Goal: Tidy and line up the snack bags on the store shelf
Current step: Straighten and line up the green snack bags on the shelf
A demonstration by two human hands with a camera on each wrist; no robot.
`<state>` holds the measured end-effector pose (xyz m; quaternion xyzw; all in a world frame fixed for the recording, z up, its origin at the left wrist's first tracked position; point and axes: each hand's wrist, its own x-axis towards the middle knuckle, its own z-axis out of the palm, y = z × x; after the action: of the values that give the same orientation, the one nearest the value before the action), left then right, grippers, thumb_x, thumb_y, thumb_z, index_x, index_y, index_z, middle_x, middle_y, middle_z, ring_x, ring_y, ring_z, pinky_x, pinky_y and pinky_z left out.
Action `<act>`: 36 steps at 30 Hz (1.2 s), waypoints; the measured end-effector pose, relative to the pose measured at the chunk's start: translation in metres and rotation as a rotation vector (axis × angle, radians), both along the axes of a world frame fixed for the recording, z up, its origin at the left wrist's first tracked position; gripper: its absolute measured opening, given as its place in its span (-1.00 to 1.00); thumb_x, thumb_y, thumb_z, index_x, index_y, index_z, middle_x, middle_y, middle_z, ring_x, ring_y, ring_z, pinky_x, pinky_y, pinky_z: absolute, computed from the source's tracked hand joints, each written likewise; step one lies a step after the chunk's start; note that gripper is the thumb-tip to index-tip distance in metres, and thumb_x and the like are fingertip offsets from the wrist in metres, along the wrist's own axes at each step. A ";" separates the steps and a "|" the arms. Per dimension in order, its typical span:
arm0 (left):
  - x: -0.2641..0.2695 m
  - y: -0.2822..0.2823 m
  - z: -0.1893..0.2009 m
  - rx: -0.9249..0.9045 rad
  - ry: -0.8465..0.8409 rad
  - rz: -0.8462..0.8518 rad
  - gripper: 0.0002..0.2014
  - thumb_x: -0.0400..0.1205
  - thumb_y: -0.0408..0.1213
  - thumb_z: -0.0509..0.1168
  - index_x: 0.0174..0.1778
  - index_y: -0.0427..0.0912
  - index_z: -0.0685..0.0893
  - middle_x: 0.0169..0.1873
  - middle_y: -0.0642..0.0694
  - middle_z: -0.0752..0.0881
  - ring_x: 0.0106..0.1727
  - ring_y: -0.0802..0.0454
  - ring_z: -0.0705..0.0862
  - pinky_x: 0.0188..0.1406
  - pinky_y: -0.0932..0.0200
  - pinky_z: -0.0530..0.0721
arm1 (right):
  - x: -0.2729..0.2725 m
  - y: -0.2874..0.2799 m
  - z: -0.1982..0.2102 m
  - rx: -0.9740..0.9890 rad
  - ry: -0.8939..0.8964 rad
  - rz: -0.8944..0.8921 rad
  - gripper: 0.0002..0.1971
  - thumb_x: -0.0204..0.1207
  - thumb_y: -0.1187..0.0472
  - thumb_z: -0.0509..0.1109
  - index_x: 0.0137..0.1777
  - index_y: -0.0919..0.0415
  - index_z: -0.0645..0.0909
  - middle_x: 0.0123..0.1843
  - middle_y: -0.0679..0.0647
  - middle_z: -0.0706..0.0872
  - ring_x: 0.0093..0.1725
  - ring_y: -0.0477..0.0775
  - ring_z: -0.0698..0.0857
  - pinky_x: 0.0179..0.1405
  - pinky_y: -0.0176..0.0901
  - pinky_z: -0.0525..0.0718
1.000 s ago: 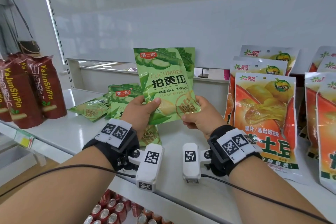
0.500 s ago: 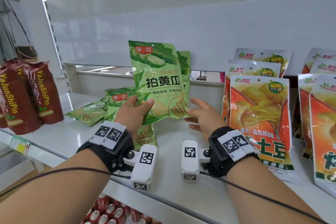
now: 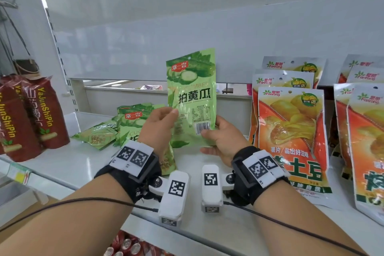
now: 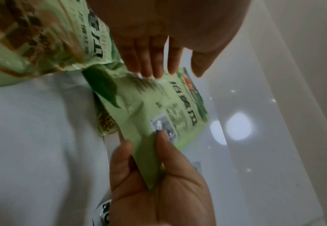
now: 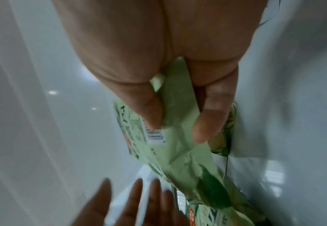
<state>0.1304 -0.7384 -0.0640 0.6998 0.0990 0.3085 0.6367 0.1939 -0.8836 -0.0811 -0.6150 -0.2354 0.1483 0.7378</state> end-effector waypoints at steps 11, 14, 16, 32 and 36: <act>-0.001 0.026 -0.016 -0.076 0.066 -0.161 -0.53 0.54 -0.49 0.38 0.37 -0.17 0.50 -0.11 -0.20 0.82 -0.15 -0.15 0.83 -0.22 0.02 0.79 | 0.011 -0.001 -0.005 0.026 -0.038 0.009 -0.88 0.50 0.20 0.43 -0.02 -0.04 0.65 -0.05 -0.05 0.78 -0.01 0.06 0.73 -0.02 -0.01 0.71; -0.002 0.025 -0.018 -0.004 0.077 -0.213 -0.55 0.51 -0.50 0.40 0.30 -0.12 0.52 -0.12 -0.19 0.83 -0.16 -0.13 0.83 -0.22 0.06 0.78 | 0.018 -0.002 -0.007 0.056 -0.056 -0.118 -0.89 0.45 0.27 0.48 -0.09 0.05 0.67 -0.17 -0.04 0.83 -0.06 0.05 0.79 0.20 0.17 0.67; -0.001 0.024 -0.019 -0.004 0.064 -0.244 -0.56 0.50 -0.46 0.42 0.29 -0.17 0.54 -0.10 -0.15 0.84 -0.15 -0.12 0.83 -0.27 0.12 0.78 | 0.021 -0.003 -0.009 0.060 -0.067 -0.131 -0.84 0.45 0.34 0.47 -0.09 0.06 0.66 -0.19 -0.07 0.84 -0.09 0.00 0.80 0.19 0.16 0.68; 0.006 0.005 -0.002 -0.011 0.005 -0.232 -0.78 0.39 0.03 0.40 -0.07 0.15 0.77 -0.09 0.03 0.83 -0.04 -0.10 0.76 -0.12 -0.08 0.70 | 0.013 -0.012 0.010 0.347 -0.018 -0.223 -0.89 0.51 0.30 0.40 -0.16 0.11 0.72 -0.17 0.06 0.84 -0.16 0.03 0.80 -0.11 -0.03 0.70; 0.008 0.000 0.013 -0.057 -0.055 -0.221 -0.79 0.65 -0.04 0.27 -0.13 0.04 0.80 -0.10 -0.06 0.85 -0.12 -0.04 0.83 -0.32 0.16 0.76 | 0.009 -0.013 0.017 0.332 0.075 -0.245 -0.34 0.29 -0.32 0.36 0.24 0.14 0.64 0.22 0.18 0.74 0.26 0.22 0.68 0.33 0.27 0.56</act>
<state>0.1382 -0.7384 -0.0513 0.6792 0.0125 0.2524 0.6891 0.2029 -0.8968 -0.0639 -0.5028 -0.1525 0.0396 0.8499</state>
